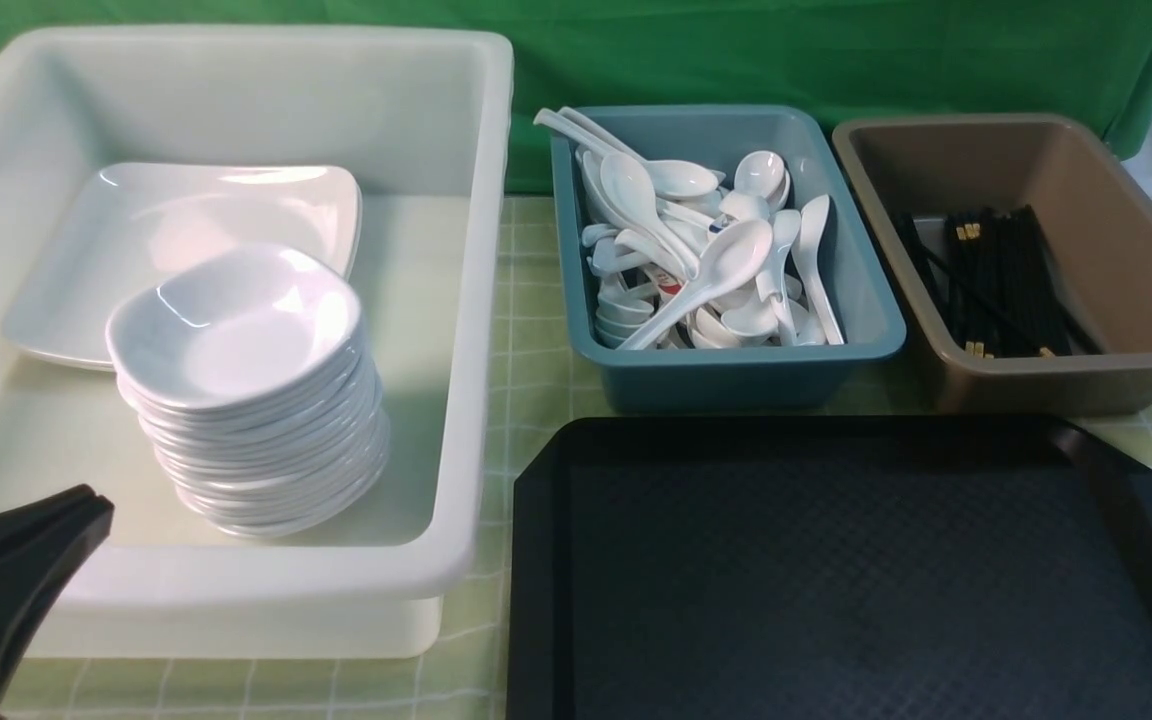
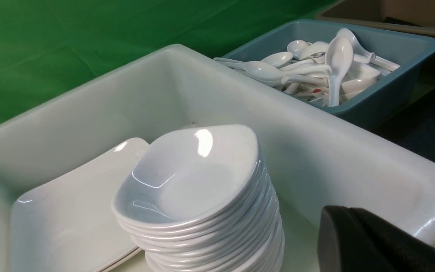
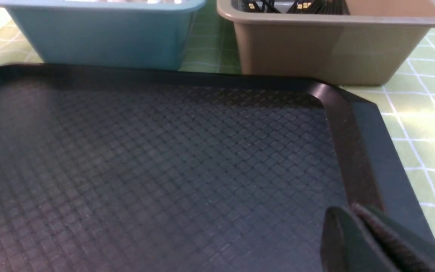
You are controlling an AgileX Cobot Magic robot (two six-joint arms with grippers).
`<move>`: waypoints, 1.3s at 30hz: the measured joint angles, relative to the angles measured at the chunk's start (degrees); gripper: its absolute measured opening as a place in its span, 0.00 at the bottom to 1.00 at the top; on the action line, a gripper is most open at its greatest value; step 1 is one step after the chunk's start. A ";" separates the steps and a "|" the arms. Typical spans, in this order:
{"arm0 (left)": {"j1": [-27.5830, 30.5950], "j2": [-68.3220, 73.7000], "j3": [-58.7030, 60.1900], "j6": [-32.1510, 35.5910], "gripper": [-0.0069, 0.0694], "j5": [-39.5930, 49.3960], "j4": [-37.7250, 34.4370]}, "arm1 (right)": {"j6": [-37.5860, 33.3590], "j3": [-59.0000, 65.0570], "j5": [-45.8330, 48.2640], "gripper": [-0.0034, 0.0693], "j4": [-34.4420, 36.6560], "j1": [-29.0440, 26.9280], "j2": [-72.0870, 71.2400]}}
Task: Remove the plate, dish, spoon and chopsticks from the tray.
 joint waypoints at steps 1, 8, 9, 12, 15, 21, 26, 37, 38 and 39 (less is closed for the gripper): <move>0.30 0.00 0.33 -1.43 0.10 -1.16 0.50 | 0.00 0.00 0.00 0.13 0.00 0.00 0.00; 12.53 -9.37 9.41 -33.70 0.10 -11.34 19.15 | -0.01 0.00 0.00 0.15 0.00 0.00 0.00; 13.88 -10.99 11.18 -36.11 0.10 -11.02 20.63 | -0.01 0.00 0.00 0.16 0.00 0.00 0.00; 16.77 -15.45 15.22 -39.04 0.10 -8.89 21.60 | -0.01 0.00 0.00 0.17 0.00 0.00 0.00; 18.24 -19.06 16.77 -39.93 0.10 -1.40 21.24 | 0.04 0.00 0.00 0.17 0.00 0.00 0.00; 18.29 -19.66 16.96 -40.21 0.10 1.00 20.52 | -0.02 0.00 -0.02 0.18 0.03 0.00 0.00; 18.29 -19.71 16.96 -40.31 0.10 1.05 20.52 | 0.02 0.00 -0.02 0.19 0.03 0.00 0.00; 18.29 -19.71 16.96 -40.45 0.10 1.05 20.63 | 0.02 0.00 -0.02 0.23 0.03 0.00 0.00; 18.29 -19.71 16.96 -40.51 0.10 1.05 20.63 | 0.02 0.00 -0.02 0.23 0.03 0.00 0.00; 18.29 -19.71 16.96 -40.56 0.10 1.05 20.63 | 0.05 0.00 -0.02 0.24 0.03 0.00 0.00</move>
